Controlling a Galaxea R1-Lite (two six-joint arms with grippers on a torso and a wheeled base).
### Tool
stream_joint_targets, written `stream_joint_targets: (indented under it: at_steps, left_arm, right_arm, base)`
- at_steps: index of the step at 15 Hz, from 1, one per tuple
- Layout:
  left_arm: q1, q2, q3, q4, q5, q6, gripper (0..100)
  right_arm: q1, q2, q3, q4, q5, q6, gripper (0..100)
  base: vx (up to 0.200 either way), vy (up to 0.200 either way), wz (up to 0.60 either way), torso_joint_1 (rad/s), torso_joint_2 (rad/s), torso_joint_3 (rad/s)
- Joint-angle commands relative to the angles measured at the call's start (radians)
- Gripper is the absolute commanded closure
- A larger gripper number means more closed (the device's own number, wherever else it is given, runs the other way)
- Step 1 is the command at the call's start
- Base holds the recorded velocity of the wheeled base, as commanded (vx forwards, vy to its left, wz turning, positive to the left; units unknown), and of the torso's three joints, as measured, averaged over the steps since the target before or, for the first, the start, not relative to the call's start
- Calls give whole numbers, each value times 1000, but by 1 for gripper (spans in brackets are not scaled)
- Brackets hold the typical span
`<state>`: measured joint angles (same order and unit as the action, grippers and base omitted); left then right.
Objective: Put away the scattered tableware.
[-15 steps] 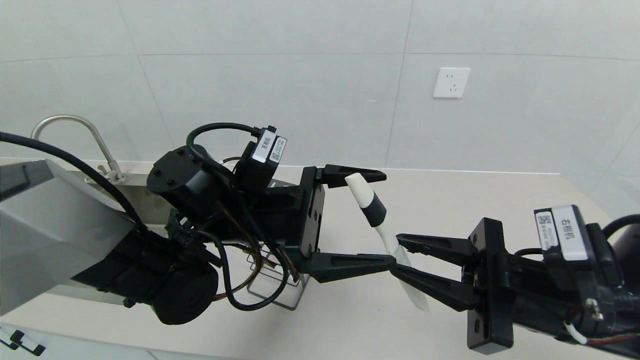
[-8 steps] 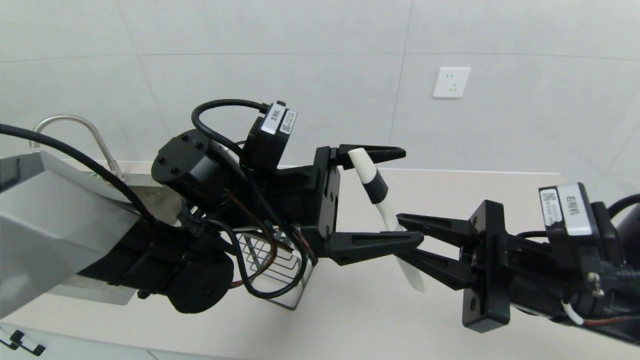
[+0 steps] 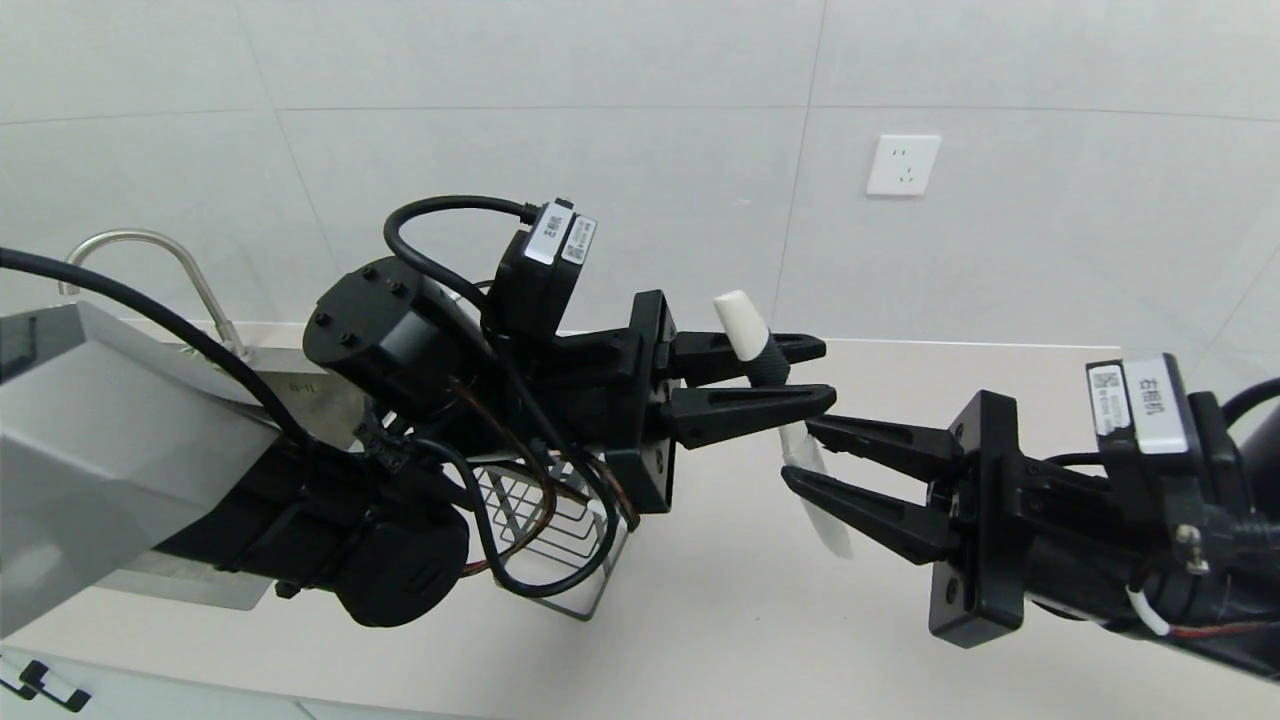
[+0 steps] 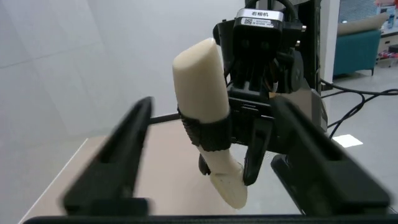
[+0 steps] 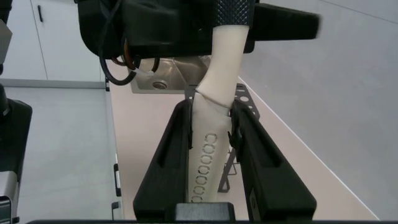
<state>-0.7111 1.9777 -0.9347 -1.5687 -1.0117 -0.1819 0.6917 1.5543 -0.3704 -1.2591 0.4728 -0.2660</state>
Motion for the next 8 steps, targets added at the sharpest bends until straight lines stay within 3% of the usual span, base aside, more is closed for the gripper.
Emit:
stream_joint_targets:
  at_steps: [1, 2, 5, 8]
  left_arm:
    - [1, -8, 0, -2, 4, 1, 100]
    - [-1, -8, 0, -2, 5, 1, 100]
    - [-1, -11, 4, -2, 8, 1, 100]
    - [9, -17, 19, -2, 160, -14, 100]
  right_arm:
    - [0, 0, 2, 0, 1, 5, 100]
    - [-1, 4, -1, -14, 4, 34, 0]
    - [-6, 9, 7, -16, 17, 7, 0]
    - [-4, 0, 87, -22, 17, -2, 0]
  base:
    - [0, 0, 0, 0, 0, 0]
    - [0, 0, 0, 0, 0, 0]
    - [0, 0, 0, 0, 0, 0]
    - [0, 0, 0, 0, 0, 0]
